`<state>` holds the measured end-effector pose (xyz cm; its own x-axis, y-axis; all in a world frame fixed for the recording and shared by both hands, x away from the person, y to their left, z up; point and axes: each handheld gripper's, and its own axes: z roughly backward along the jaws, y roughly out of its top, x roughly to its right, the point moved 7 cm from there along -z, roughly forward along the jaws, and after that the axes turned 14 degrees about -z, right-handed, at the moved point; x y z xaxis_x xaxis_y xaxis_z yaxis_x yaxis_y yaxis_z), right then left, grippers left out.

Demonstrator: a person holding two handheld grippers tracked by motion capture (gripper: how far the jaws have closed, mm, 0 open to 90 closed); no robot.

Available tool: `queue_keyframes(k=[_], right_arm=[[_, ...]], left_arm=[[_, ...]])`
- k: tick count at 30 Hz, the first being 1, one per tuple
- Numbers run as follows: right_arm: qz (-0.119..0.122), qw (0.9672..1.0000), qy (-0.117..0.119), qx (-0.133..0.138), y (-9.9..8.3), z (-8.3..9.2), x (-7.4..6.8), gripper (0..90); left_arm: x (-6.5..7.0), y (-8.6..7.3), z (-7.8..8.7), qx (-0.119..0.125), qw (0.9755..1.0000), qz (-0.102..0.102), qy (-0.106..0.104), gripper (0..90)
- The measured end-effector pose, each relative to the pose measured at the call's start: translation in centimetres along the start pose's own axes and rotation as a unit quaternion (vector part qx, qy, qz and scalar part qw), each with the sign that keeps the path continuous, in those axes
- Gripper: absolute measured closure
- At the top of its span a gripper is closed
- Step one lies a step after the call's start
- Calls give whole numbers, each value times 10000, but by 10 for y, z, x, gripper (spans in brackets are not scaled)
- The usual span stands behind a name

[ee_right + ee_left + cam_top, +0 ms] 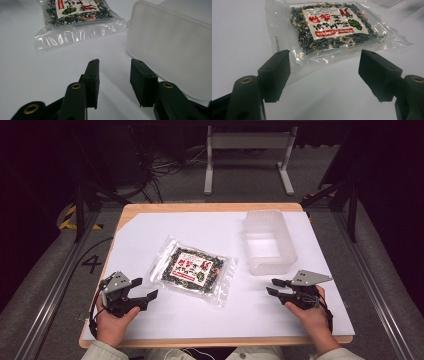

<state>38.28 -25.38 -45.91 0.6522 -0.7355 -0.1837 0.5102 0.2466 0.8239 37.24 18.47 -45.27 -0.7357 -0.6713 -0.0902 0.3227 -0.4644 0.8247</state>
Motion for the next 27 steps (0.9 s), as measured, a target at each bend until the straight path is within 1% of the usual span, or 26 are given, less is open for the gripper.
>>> queue_keyframes(k=[2, 5, 6, 7, 8, 9, 10, 12, 15, 18, 20, 23, 24, 26, 27], right_arm=[[5, 10000, 19, 0, 0, 0, 0, 590], [18, 10000, 34, -17, 0, -1, 0, 583], [20, 10000, 30, -32, 0, -2, -1, 581], [23, 10000, 32, -39, -1, -2, -1, 579], [25, 10000, 33, -45, -1, -2, -1, 577], [23, 10000, 33, -46, -1, -3, 0, 575], [22, 10000, 34, -50, -1, -3, 0, 573], [24, 10000, 26, -67, -1, -3, 0, 571], [27, 9999, 21, -94, -3, -4, -1, 567], [30, 9999, 9, -104, -3, -4, -1, 564], [30, 9999, 1, -107, -3, -4, -1, 561], [42, 9999, 2, -118, -3, -5, -1, 558], [46, 9999, 2, -121, -3, -5, -1, 557], [63, 9999, -11, -132, -4, -5, -1, 553], [65, 9999, -17, -130, -4, -5, -1, 551]], left_arm=[[-1, 2, 1, 17, 10000, -21, 33, 245], [-2, 7, 3, 46, 10000, -55, -9, 233], [-3, 8, 3, 31, 10000, -32, -12, 225], [-4, 9, 3, 29, 10000, -22, 35, 221], [-6, 10, 3, -25, 9999, 22, 98, 221], [-8, 10, 3, -24, 9999, 69, 118, 221], [-9, 11, 2, -21, 9998, 147, 119, 220], [-12, 15, 0, 16, 9998, 202, 74, 208], [-14, 23, -2, 66, 9998, 153, 66, 189], [-17, 26, -4, 62, 9999, 98, 80, 178], [-19, 29, -6, 89, 9998, 135, 70, 175], [-24, 32, -9, 101, 9997, 222, -12, 181], [-26, 33, -11, 113, 9996, 241, 7, 180], [-30, 34, -13, 152, 9993, 327, 15, 180], [-31, 34, -14, 154, 9992, 369, -15, 180]])
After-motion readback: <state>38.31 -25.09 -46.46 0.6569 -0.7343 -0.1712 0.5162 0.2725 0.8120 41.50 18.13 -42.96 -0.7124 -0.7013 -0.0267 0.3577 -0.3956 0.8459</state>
